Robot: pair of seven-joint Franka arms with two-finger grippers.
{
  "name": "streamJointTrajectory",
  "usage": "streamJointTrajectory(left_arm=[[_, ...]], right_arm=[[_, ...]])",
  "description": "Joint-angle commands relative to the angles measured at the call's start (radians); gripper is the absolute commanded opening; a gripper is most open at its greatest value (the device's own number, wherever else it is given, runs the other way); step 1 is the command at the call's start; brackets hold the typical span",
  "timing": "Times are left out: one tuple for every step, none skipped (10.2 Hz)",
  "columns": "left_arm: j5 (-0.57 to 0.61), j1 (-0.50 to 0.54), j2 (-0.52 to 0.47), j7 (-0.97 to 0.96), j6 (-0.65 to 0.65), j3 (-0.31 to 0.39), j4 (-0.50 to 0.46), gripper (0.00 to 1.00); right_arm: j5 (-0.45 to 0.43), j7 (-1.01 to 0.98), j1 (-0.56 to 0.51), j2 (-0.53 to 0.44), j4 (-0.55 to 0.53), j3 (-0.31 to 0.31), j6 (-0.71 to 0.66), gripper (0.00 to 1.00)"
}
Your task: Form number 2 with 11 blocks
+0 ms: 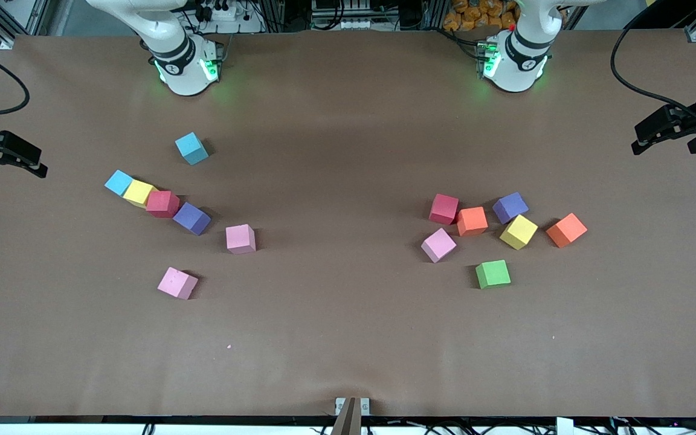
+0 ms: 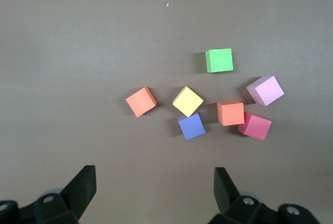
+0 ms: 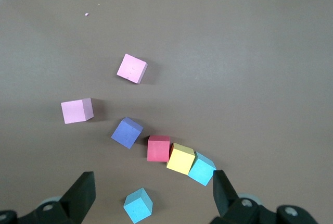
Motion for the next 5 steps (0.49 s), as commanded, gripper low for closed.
streamJointTrajectory(left_arm=[[0.024, 0.007, 0.001, 0.002, -0.004, -0.006, -0.001, 1.00], [0.024, -0.001, 0.007, -0.001, -0.006, -0.006, -0.005, 1.00], [0.024, -0.004, 0.012, -0.001, -0.006, -0.009, -0.010, 1.00], [0.018, 0.001, 0.024, 0.002, -0.006, -0.009, -0.012, 1.00], [0.009, 0.002, 0.033, 0.002, -0.006, -0.011, -0.021, 1.00]], right_arm=[[-0.007, 0.011, -0.003, -0.006, 0.006, 0.004, -0.011, 1.00], [-0.005, 0.008, -0.003, -0.005, 0.004, 0.004, -0.013, 1.00], [-0.007, 0.007, -0.003, -0.003, 0.006, 0.004, -0.013, 1.00], [-0.007, 0.010, -0.003, -0.003, 0.004, 0.004, -0.012, 1.00], [-0.007, 0.010, -0.003, 0.001, 0.004, 0.004, -0.011, 1.00]])
